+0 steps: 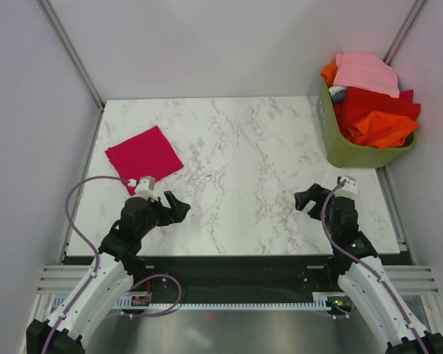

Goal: Fold and stack the t-shirts
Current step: Reset both grippers

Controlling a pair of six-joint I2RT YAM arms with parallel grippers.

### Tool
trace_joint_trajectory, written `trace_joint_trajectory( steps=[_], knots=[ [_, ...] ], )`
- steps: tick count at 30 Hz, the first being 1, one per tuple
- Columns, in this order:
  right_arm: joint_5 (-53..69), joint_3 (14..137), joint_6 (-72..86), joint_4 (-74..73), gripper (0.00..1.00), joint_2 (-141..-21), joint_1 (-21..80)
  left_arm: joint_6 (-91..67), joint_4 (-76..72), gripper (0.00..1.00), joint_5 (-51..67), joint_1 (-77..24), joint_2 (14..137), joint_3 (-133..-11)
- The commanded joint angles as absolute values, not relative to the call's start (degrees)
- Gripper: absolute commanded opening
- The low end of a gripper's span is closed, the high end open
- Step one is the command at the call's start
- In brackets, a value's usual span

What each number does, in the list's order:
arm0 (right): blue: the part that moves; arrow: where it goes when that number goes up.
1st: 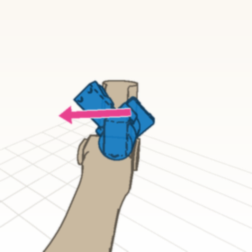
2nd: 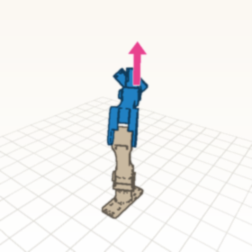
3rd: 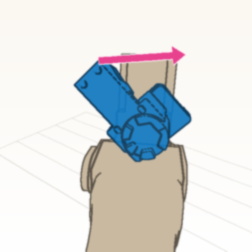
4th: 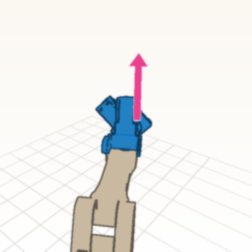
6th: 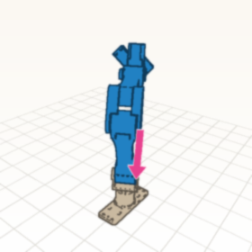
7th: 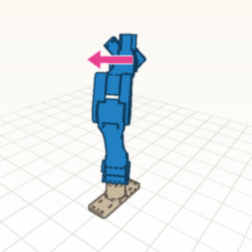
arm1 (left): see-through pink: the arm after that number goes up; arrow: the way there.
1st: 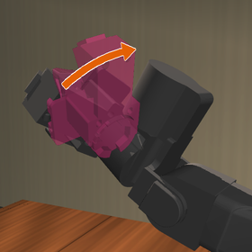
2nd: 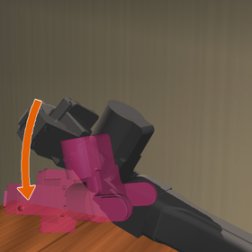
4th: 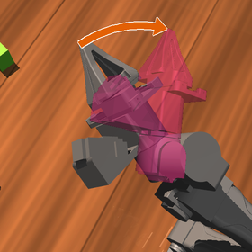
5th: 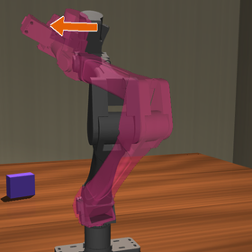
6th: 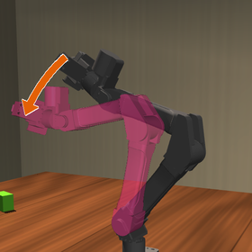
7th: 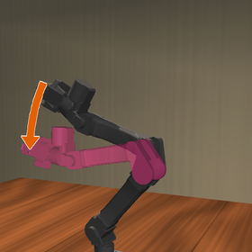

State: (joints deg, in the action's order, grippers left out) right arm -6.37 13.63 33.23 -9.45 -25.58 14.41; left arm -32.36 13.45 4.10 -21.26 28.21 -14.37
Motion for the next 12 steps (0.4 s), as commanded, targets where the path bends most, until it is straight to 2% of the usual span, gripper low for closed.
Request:
trace_joint_trajectory(
  steps=[1, 12],
  knots=[
    [-6.7, 12.7, 33.9, -5.3, 0.98, -26.7, 14.5, -31.6, 6.2, 1.00, 5.0, -21.4, 28.7, -13.6],
    [-5.1, 11.1, 36.2, -5.4, 0.98, -24.7, 14.6, -32.7, 6.3, 0.99, 4.3, -21.4, 28.4, -13.1]
  ],
)
